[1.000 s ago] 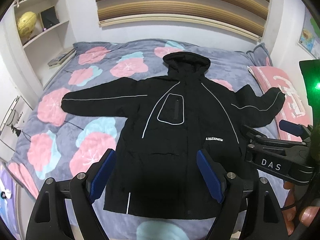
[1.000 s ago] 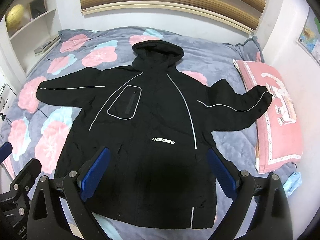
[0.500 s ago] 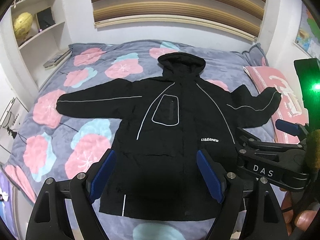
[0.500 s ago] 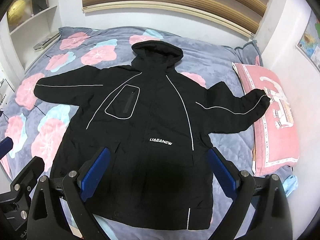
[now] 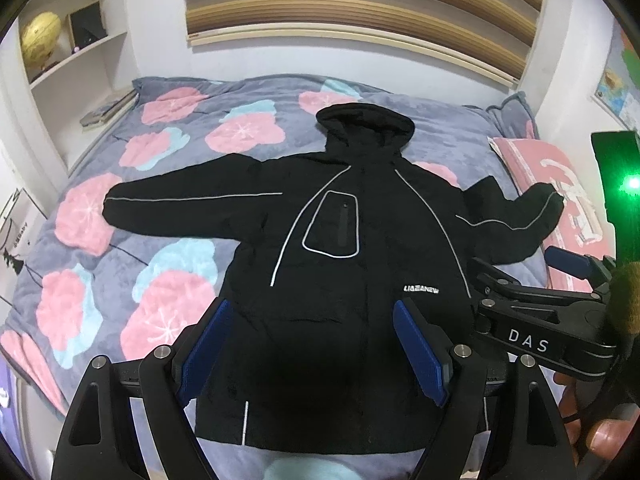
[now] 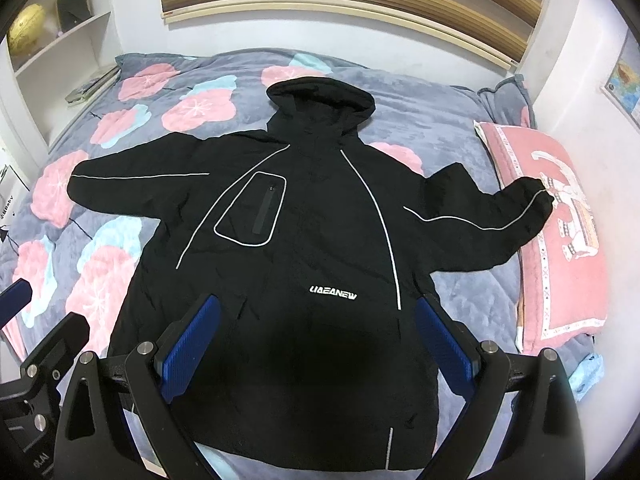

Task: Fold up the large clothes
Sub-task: 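Grasp the jacket sleeve cuff with the left tool and lift it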

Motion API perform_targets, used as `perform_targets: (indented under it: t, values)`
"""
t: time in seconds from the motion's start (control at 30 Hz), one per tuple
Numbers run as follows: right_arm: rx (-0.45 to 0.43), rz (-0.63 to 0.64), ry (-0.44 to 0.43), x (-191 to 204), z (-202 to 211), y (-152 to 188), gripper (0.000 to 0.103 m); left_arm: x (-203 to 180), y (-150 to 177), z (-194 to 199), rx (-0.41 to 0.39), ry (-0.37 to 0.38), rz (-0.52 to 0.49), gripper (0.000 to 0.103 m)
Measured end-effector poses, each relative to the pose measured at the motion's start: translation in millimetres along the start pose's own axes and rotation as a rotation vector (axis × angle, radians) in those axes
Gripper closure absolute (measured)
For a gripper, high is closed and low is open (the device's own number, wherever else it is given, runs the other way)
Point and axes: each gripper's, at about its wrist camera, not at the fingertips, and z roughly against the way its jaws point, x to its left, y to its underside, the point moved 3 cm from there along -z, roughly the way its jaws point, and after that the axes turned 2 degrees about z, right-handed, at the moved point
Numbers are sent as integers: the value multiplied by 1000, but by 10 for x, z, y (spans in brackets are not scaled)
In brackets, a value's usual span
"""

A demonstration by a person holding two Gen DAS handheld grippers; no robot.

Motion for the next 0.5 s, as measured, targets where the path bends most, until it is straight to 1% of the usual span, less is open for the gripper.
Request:
perform_targets:
  t: [0.13, 0.27, 0.4, 0.5]
  values:
    - [14, 13, 3, 88, -113, -104, 4, 176, -91, -166, 21, -10, 33, 20]
    - [31, 29, 19, 161, -262, -218, 4, 531, -233, -392, 38, -20, 122, 20]
    - [66, 45, 26, 252, -481, -333, 4, 1040, -394, -631, 24, -47, 233, 20]
    - [105, 68, 30, 358, -692, -420, 4, 1575, -550, -849, -7, -77, 321, 20]
